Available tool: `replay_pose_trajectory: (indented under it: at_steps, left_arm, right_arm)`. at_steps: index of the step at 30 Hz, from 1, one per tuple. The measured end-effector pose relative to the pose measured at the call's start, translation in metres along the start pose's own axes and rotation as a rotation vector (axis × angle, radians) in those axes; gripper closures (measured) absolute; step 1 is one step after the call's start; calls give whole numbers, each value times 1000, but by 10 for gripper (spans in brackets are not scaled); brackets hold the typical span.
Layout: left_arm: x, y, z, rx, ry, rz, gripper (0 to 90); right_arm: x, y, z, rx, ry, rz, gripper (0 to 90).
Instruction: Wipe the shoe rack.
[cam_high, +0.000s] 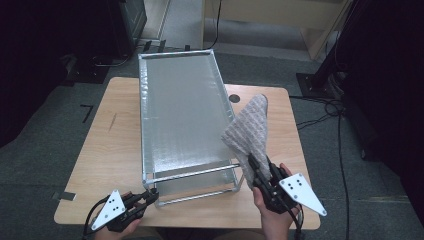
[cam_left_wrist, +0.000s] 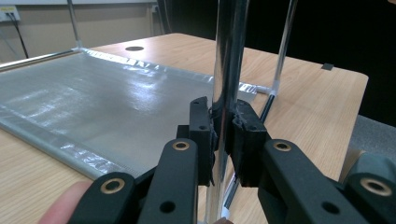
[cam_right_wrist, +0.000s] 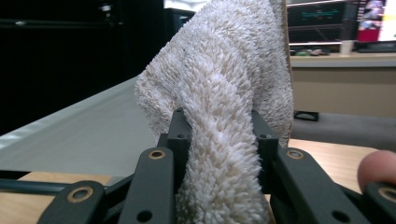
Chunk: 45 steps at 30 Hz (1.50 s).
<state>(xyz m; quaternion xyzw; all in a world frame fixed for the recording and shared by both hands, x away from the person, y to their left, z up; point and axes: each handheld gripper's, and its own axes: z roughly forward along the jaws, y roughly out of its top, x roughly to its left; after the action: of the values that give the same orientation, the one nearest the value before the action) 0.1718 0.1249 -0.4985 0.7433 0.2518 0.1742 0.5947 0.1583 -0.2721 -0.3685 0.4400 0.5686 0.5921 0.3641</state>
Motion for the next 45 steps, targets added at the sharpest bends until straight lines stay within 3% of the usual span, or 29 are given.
replay_pose_trajectory:
  at_steps: [2, 6, 9, 12, 16, 23, 29, 32, 36, 41, 43, 45]
  left_arm:
    - [-3, 1, 4, 1, -2, 2, 807]
    - [-10, 2, 12, 0, 0, 10, 809]
    - [-13, 4, 14, 12, 7, 13, 812]
    - [-15, 5, 16, 14, -9, 7, 814]
    - [-20, 7, 21, 23, -21, 3, 814]
    - [-28, 6, 32, 3, -54, -54, 806]
    - [-30, 4, 34, -13, -40, -18, 810]
    - [-30, 3, 34, -15, -41, -14, 810]
    - [-31, 4, 34, -11, -40, -13, 810]
    - [-30, 4, 33, -9, -44, -3, 811]
    - [-29, 3, 32, -10, -43, -4, 811]
    - [-29, 4, 31, -4, -41, -2, 811]
  right_arm:
    - [8, -3, 4, 11, 22, -33, 692]
    - [23, -16, 13, 61, 46, -38, 691]
    - [31, -21, 17, 59, 61, -30, 691]
    - [35, -21, 19, 63, 78, -37, 691]
    - [44, -24, 22, 66, 113, -11, 690]
    - [73, -27, 31, 82, 205, -26, 689]
    - [92, -28, 33, 106, 275, -51, 686]
    - [93, -27, 33, 105, 274, -74, 684]
    - [79, -25, 31, 106, 252, -70, 683]
    - [50, -22, 21, 97, 145, -45, 683]
    - [46, -22, 19, 95, 126, -42, 683]
    - [30, -22, 12, 91, 74, -33, 683]
